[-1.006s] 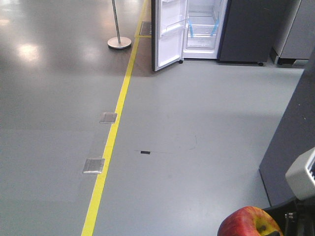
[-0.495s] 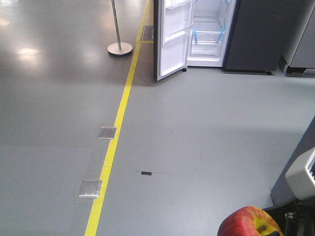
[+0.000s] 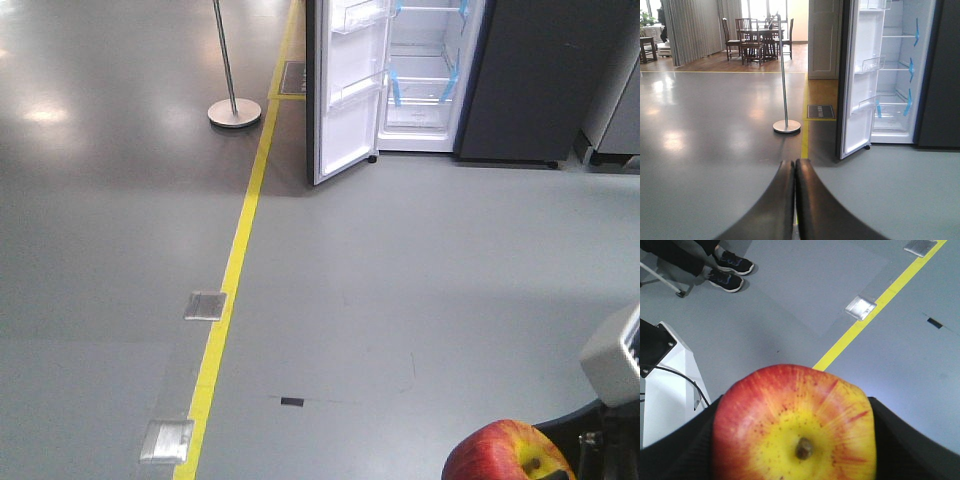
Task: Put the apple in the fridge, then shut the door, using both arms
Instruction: 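Drive the base forward toward the open refrigerator door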
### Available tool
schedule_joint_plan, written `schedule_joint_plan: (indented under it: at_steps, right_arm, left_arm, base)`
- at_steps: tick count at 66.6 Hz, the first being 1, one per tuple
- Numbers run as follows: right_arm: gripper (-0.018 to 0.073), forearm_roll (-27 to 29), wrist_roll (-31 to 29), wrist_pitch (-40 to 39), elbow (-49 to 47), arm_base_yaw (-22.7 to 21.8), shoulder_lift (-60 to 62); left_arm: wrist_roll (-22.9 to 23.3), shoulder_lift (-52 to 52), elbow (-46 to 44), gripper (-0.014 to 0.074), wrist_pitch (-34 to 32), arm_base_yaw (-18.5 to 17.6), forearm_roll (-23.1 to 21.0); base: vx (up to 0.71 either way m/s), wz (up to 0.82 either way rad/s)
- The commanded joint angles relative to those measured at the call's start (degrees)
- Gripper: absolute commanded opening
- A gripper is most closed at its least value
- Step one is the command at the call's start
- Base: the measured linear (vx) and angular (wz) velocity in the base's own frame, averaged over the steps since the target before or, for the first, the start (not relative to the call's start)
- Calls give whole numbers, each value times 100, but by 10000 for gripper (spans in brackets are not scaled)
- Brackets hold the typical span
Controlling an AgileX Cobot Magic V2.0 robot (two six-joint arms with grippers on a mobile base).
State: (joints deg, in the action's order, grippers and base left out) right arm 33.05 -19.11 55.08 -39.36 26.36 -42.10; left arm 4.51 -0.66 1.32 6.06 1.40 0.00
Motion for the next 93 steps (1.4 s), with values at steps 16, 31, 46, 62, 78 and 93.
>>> schedule_joint_plan:
  at_steps: [16, 31, 46, 62, 78, 93]
  right_arm:
    - [335, 218, -37, -266, -162, 10, 32]
    - [335, 218, -37, -266, -162, 10, 32]
    - [335, 218, -37, -266, -162, 10, 32]
    - [335, 218, -37, -266, -162, 10, 32]
    - [335, 218, -37, -266, -162, 10, 32]
    - [335, 218, -37, -266, -162, 10, 32]
  left_arm:
    - [28, -81, 66, -6, -400, 22, 0]
    - [28, -81, 66, -6, -400, 22, 0]
    - [28, -81, 66, -6, -400, 22, 0]
    - [28, -81, 66, -6, -400, 22, 0]
    - [28, -81, 66, -6, -400, 22, 0]
    - [28, -81, 66, -6, -400, 22, 0]
  base:
    - [35, 1]
    - [35, 1]
    - [34, -4]
    - [35, -6]
    - [36, -6]
    - [35, -7]
